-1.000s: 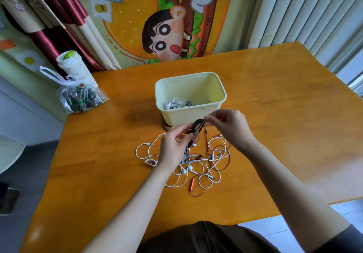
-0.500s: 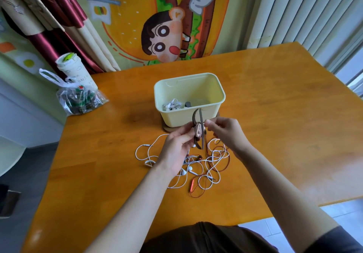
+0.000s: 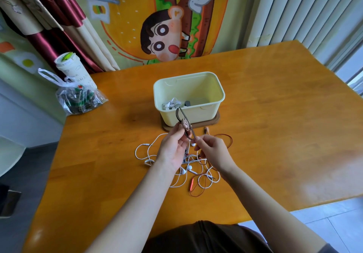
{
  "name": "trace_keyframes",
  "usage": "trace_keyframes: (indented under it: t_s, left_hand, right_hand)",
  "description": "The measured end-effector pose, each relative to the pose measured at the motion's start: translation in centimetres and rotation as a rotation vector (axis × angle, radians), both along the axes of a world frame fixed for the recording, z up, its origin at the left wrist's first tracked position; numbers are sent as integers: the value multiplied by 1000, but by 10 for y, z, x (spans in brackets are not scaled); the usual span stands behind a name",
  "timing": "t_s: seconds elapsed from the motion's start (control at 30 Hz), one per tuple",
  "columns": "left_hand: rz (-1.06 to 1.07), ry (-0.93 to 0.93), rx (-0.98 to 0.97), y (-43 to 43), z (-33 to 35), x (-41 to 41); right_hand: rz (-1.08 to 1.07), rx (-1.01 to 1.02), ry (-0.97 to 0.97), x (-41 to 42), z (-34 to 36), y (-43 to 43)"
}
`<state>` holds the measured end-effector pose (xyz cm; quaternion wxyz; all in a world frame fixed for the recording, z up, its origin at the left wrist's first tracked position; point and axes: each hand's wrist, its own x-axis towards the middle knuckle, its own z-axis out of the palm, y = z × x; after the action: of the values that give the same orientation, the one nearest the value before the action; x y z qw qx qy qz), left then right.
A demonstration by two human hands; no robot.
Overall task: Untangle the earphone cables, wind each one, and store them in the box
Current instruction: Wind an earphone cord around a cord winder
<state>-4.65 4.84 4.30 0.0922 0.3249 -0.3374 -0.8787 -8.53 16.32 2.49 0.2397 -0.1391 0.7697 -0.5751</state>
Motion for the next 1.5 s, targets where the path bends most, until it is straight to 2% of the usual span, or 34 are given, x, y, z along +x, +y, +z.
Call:
trace_keyframes:
  t_s: [0.27, 0.47, 0.53, 0.7, 0.8, 0.9, 1.1, 1.3, 1.5]
  left_hand:
    - [23, -81, -111, 0, -8, -2]
    - [90, -167, -357, -1, -9, -3]
    - [92, -192, -492, -3, -12, -2]
    - [18, -210, -1073, -12, -19, 3]
    - [-62, -173, -1188, -13, -20, 7]
    - [-136, -77, -1174, -9, -15, 11]
    - [-281, 38, -1027, -2, -4, 16]
    - [-472, 143, -740, 0, 5, 20]
    - [-276, 164, -334, 1, 9, 8]
  right_hand:
    - [37, 97, 90, 8, 1, -3]
    - [51, 162, 248, 11, 7, -1]
    - [82, 157, 290, 10, 13, -2]
    - [167, 156, 374, 3, 31, -3]
    - [124, 181, 429, -13, 40, 0]
    - [75, 207, 461, -32, 45, 5]
    - [11, 175, 485, -52, 48, 15]
    - [25, 144, 422, -58, 35, 18]
    - [-35, 16, 227, -44, 26, 12]
